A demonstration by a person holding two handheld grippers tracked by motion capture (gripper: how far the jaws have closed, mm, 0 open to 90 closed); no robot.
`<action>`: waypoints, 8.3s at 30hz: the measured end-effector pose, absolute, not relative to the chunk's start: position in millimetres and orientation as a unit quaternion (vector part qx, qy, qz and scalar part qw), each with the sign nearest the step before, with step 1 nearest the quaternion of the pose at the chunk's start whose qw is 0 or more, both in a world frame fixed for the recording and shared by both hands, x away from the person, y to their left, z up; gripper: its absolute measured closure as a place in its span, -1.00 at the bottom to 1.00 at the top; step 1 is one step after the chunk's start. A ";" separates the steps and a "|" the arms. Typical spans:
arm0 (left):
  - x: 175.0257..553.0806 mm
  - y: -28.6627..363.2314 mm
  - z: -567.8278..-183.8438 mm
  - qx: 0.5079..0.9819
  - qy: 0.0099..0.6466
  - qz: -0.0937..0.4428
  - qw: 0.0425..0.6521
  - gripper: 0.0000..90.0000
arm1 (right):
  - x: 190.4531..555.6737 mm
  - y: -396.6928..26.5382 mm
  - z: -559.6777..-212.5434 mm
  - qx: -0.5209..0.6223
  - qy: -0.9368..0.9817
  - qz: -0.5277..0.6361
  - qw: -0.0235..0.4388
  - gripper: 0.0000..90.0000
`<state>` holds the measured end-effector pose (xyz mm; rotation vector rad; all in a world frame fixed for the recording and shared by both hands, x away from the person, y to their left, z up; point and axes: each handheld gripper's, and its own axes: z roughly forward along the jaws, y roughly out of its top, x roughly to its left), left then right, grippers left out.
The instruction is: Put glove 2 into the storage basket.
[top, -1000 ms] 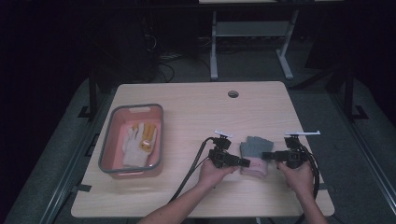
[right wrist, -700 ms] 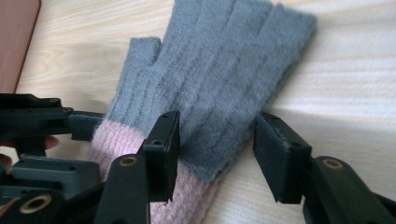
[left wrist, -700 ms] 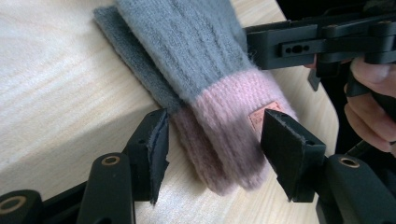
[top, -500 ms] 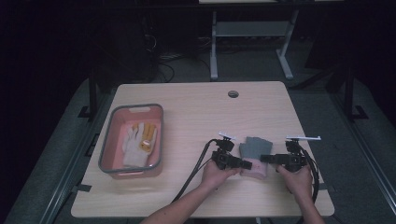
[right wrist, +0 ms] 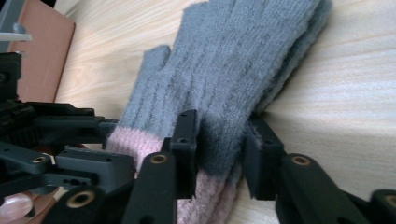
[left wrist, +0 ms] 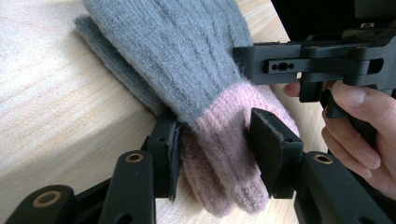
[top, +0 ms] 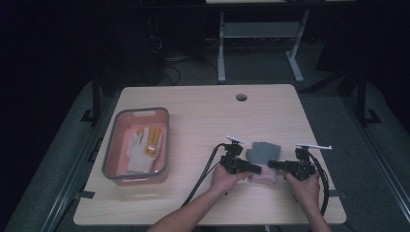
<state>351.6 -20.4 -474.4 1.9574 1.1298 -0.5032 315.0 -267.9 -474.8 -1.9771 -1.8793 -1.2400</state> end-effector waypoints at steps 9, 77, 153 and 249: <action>352.6 -15.3 -473.6 0.767 0.446 -0.207 0.414 0.36 | 316.3 -266.5 -469.8 -0.649 -0.631 -0.417 0.081 0.71; 348.4 85.2 -409.5 0.749 0.444 -0.165 0.464 0.45 | 343.0 -182.6 -405.2 -0.569 -0.676 -0.456 0.106 0.73; 350.2 186.9 -362.8 0.723 0.474 -0.112 0.491 0.46 | 383.4 -83.8 -358.6 -0.495 -0.722 -0.466 0.128 0.73; 344.2 330.8 -344.0 0.707 0.538 -0.064 0.455 0.54 | 421.3 66.0 -353.5 -0.411 -0.761 -0.465 0.192 0.72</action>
